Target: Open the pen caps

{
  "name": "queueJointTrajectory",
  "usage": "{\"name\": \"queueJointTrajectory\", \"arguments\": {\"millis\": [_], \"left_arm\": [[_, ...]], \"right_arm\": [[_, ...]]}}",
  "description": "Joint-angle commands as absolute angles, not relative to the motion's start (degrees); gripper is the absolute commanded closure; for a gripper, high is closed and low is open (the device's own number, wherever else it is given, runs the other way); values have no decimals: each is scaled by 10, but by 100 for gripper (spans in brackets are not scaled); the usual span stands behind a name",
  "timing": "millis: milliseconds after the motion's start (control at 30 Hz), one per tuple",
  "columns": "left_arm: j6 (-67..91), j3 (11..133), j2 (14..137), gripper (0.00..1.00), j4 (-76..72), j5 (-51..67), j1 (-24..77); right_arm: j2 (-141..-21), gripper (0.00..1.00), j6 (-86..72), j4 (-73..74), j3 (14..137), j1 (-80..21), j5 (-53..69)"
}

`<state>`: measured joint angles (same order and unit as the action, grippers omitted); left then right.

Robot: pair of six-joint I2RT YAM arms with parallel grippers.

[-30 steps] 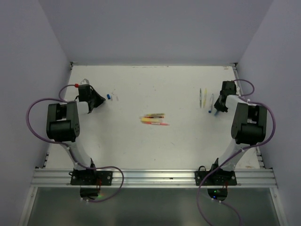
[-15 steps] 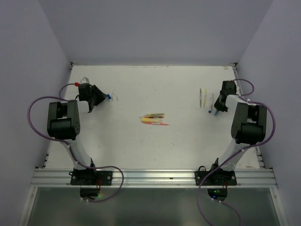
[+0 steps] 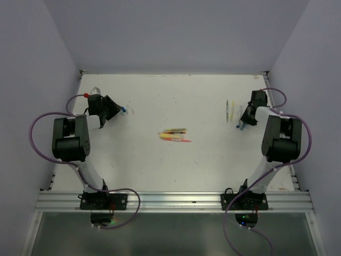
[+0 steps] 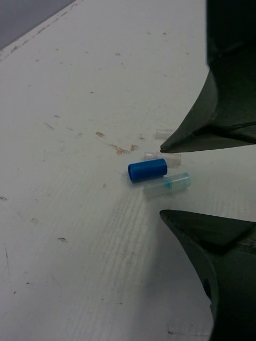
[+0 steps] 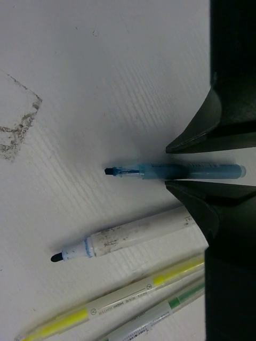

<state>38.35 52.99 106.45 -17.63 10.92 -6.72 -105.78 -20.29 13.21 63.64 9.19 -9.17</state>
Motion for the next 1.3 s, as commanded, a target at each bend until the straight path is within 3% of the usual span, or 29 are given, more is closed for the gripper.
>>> {"name": "queueJointTrajectory", "arguments": {"millis": [0,67,367,567,833,1267], "left_arm": [[381,517,1015,50,-186,129,-72],[383,512,1008,50,-190,140,-71],[390,479,947,49,-208,192,-70],[391,440,875,48,-210,202,-70],[419,365,829,48,-279,234,-69],[434,325,843,48,-342,272,-70]], "right_arm": [[-1069,69,-203,123,646,86,-64],[-1065,64,-203,122,645,86,-65],[-970,64,-196,145,639,66,-115],[-915,62,-114,166,700,-51,-73],[-1019,62,42,247,824,-199,105],[-1157,64,171,358,926,-321,129]]}}
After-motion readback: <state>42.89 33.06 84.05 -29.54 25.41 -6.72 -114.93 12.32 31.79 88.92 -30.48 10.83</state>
